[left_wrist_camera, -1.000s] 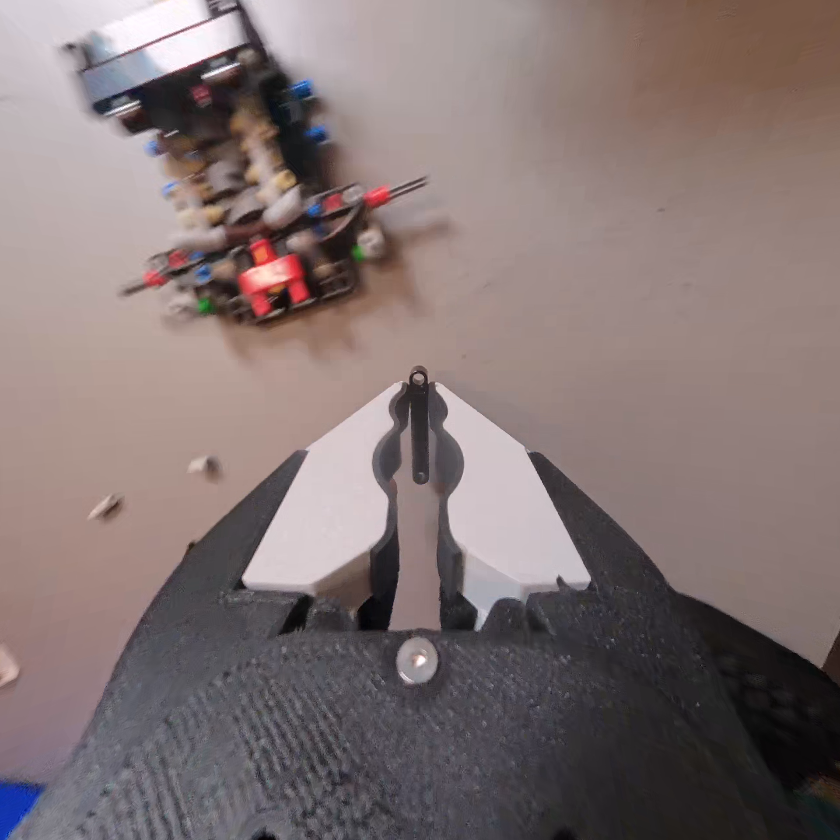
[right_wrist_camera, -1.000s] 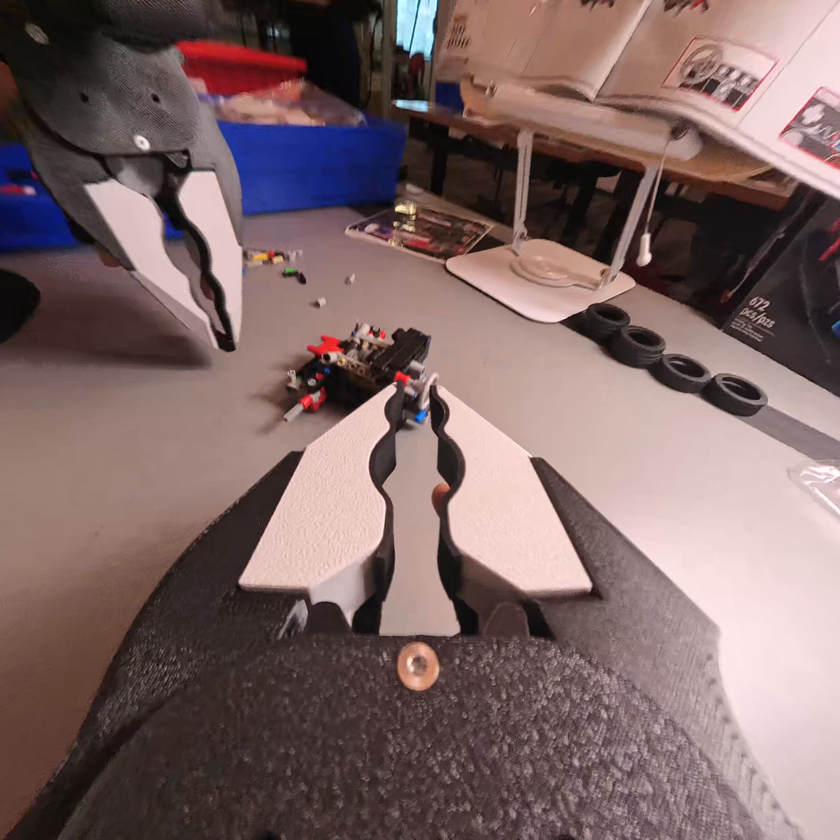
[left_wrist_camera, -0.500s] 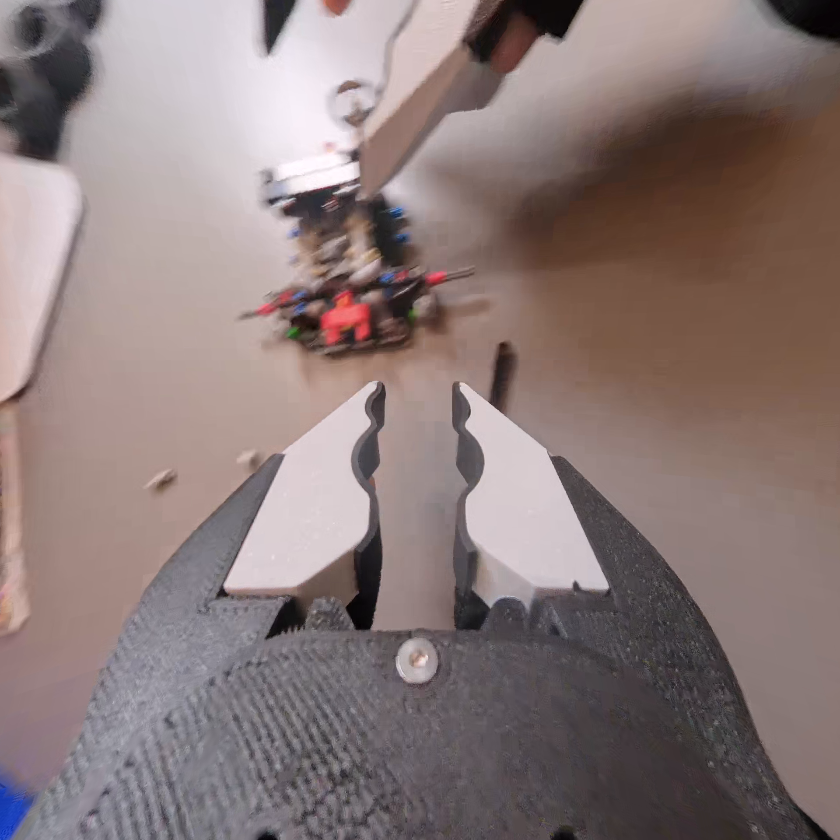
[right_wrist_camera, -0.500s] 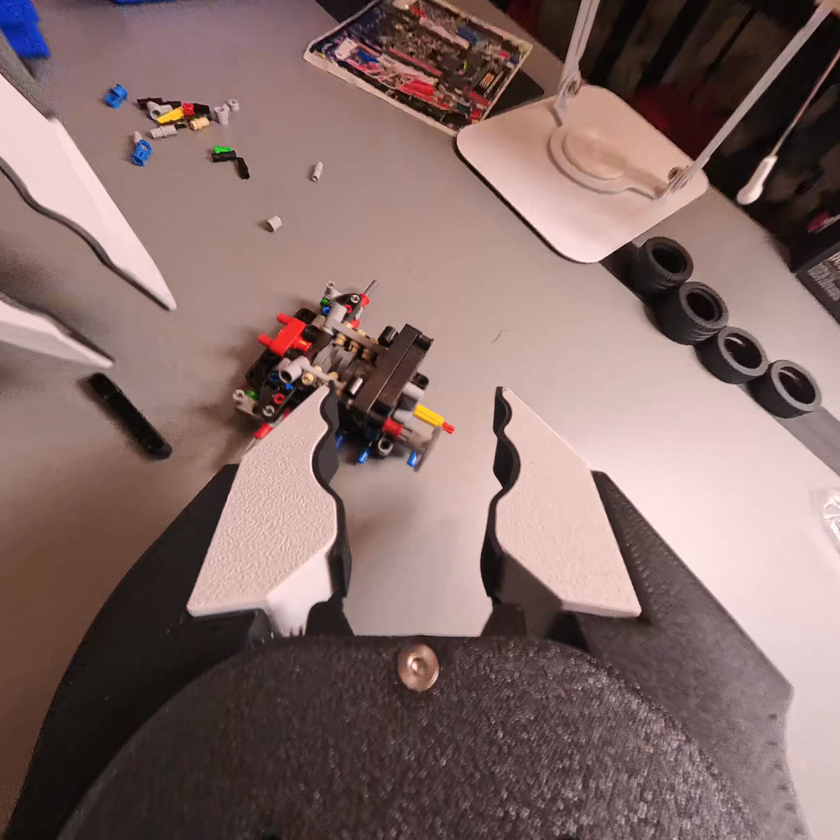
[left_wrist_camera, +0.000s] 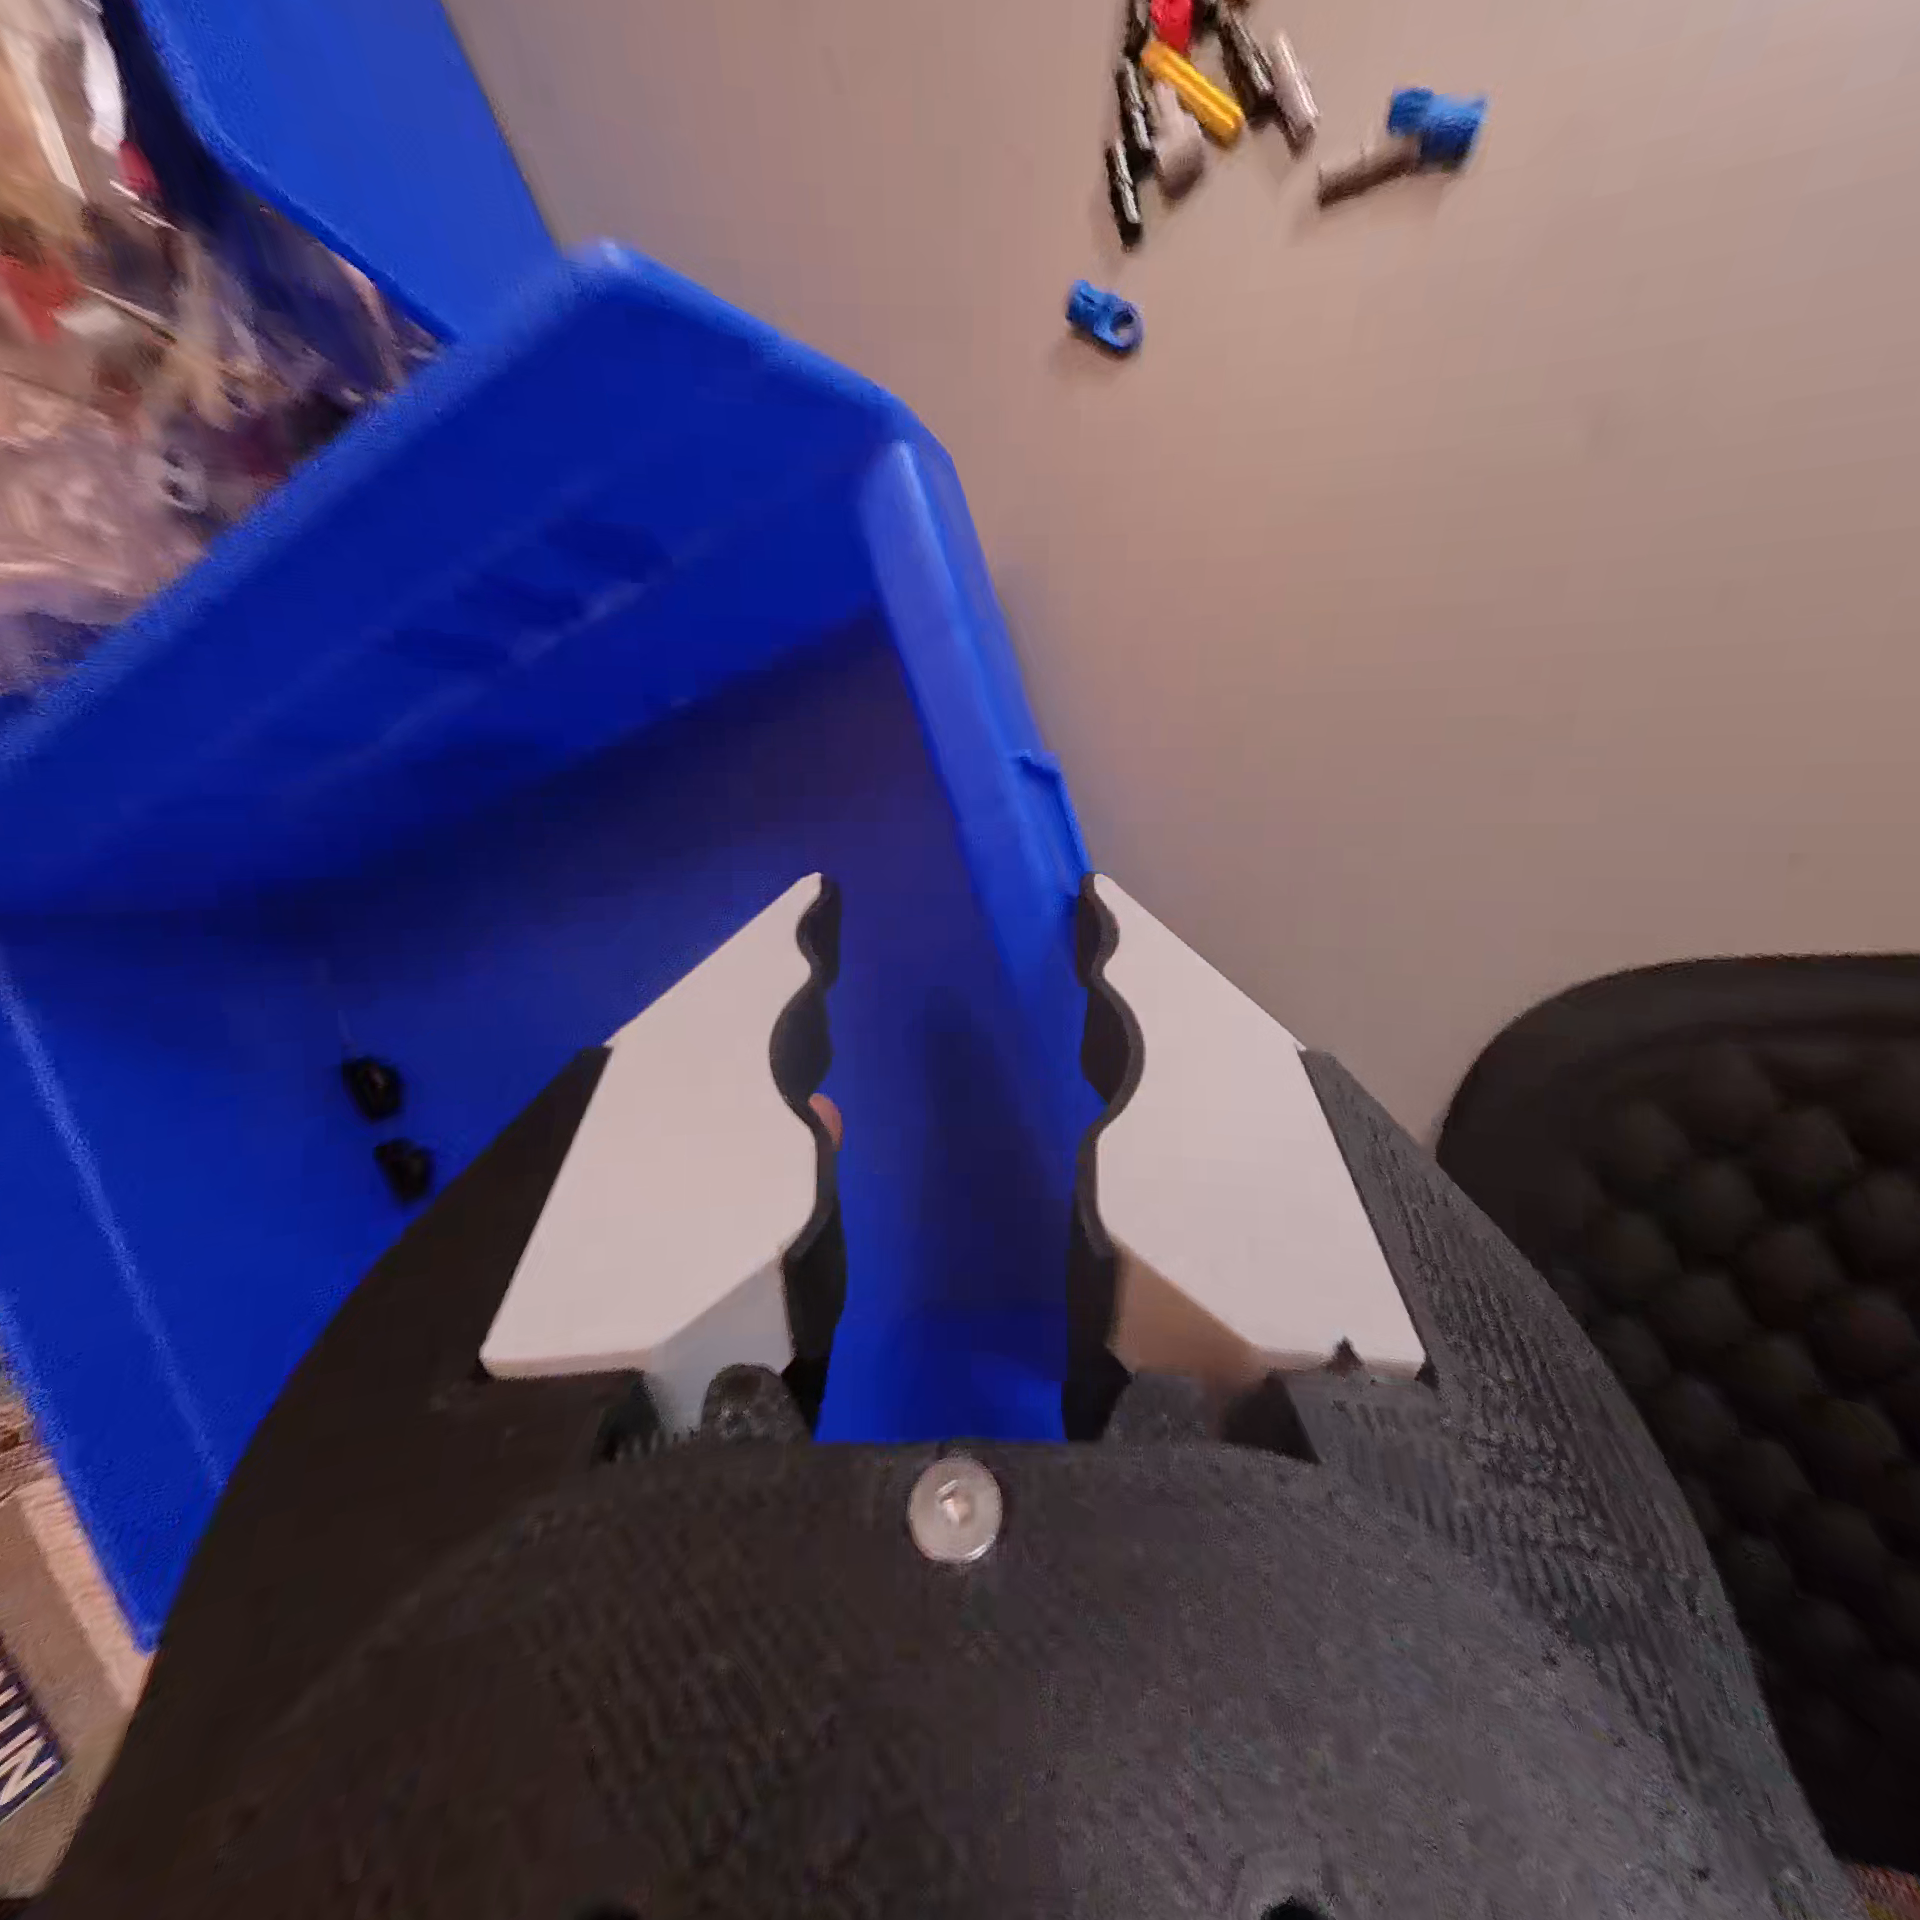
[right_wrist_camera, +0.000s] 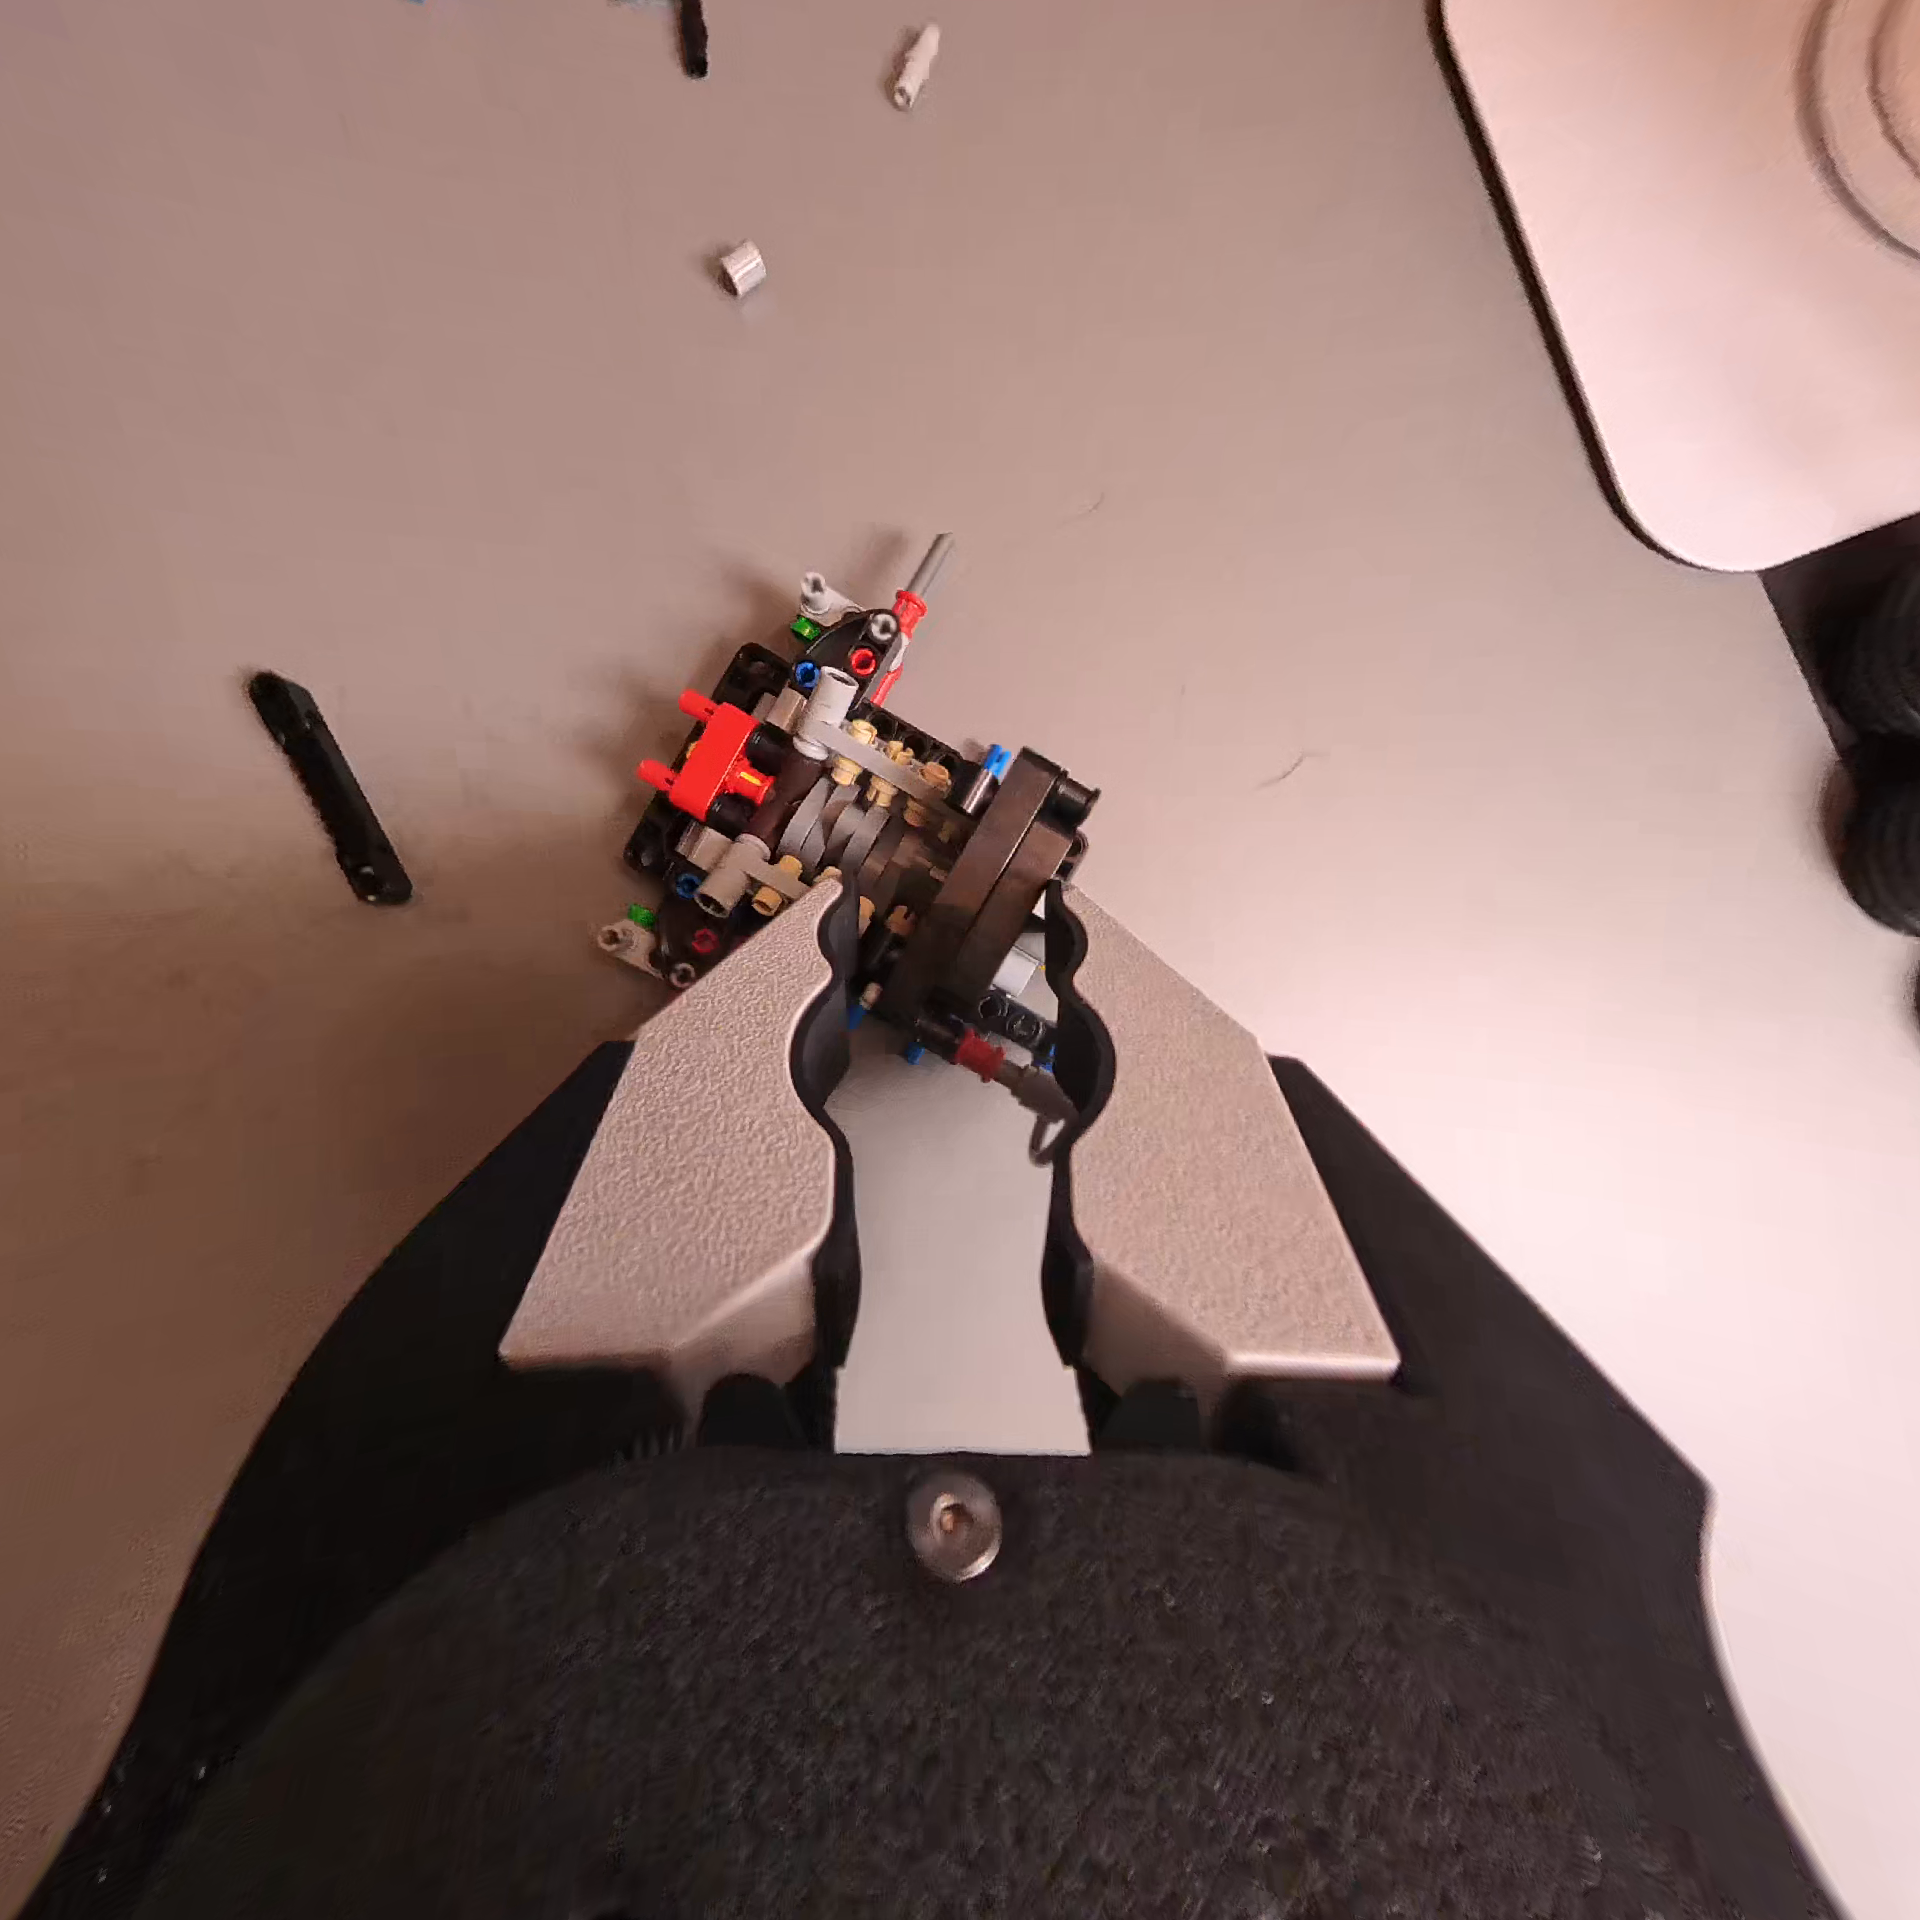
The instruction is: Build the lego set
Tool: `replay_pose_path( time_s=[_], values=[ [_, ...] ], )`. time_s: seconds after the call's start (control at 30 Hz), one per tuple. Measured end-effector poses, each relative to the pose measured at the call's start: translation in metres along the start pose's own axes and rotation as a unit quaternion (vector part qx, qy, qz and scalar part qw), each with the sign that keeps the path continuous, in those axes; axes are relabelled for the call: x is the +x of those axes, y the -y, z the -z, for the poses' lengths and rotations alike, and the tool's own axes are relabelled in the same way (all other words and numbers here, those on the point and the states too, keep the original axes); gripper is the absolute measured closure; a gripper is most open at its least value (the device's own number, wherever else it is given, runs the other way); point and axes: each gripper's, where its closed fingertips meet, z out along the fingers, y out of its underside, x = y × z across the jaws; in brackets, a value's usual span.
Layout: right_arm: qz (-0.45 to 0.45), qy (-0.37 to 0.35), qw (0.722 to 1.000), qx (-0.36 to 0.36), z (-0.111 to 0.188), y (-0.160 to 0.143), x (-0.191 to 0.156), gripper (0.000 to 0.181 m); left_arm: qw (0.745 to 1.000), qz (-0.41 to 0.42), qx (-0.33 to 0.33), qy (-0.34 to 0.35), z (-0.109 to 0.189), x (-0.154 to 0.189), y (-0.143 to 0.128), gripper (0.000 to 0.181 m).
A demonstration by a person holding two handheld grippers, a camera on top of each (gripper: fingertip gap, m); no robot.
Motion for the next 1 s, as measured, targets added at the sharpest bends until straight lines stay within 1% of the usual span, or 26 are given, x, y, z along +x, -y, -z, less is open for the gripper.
replay_pose_path(
  time_s=[0.07,0.13,0.23,0.37,0.47,0.57,0.63,0.67,0.7,0.73,0.8,0.87,0.93,1.0],
  values=[
    [0.026,0.011,1.0,-0.011,0.0,0.0,0.006,0.147,1.0,-0.004,-0.011,-0.015,-0.004,0.005,-0.008,0.138],
    [0.051,0.019,0.998,-0.022,0.0,-0.002,0.012,0.148,1.0,-0.007,-0.015,-0.014,-0.004,0.005,-0.009,0.139],
    [0.079,0.015,0.996,-0.038,0.002,-0.006,0.025,0.148,0.999,-0.011,-0.024,-0.04,-0.004,0.009,-0.015,0.158],
    [0.083,0.018,0.996,-0.029,0.002,-0.007,0.032,0.148,0.999,-0.01,-0.036,-0.034,-0.003,-0.002,-0.032,0.159],
    [0.083,0.02,0.996,-0.018,0.001,-0.005,0.033,0.149,0.998,-0.018,-0.031,-0.045,-0.002,-0.01,-0.042,0.159],
    [0.078,0.016,0.997,-0.01,0.0,-0.003,0.036,0.149,0.997,-0.036,-0.013,-0.07,-0.002,-0.009,-0.042,0.159],
    [0.073,0.009,0.997,-0.002,0.001,-0.003,0.036,0.149,0.997,-0.048,-0.02,-0.062,-0.001,-0.009,-0.042,0.159],
    [0.069,0.002,0.998,0.007,0.003,-0.001,0.036,0.144,0.997,-0.058,-0.019,-0.044,0.001,-0.01,-0.039,0.159],
    [0.064,-0.003,0.998,0.023,0.007,0.002,0.034,0.138,0.997,-0.066,-0.003,-0.024,0.005,-0.009,-0.03,0.156],
    [0.056,-0.005,0.997,0.047,0.013,0.008,0.031,0.136,0.997,-0.072,0.023,-0.019,0.01,-0.004,-0.017,0.153],
    [0.034,-0.01,0.993,0.11,0.03,0.02,0.02,0.133,0.992,-0.075,0.097,-0.02,0.021,0.014,0.019,0.153],
    [0.015,-0.019,0.985,0.173,0.047,0.029,0.007,0.131,0.982,-0.08,0.167,-0.036,0.026,0.036,0.057,0.153],
    [-0.002,-0.026,0.974,0.225,0.058,0.03,-0.009,0.13,0.973,-0.079,0.213,-0.048,0.019,0.051,0.09,0.157],
    [-0.016,-0.03,0.965,0.259,0.063,0.024,-0.026,0.131,0.972,-0.072,0.216,-0.057,-0.003,0.054,0.109,0.161]
  ],
)
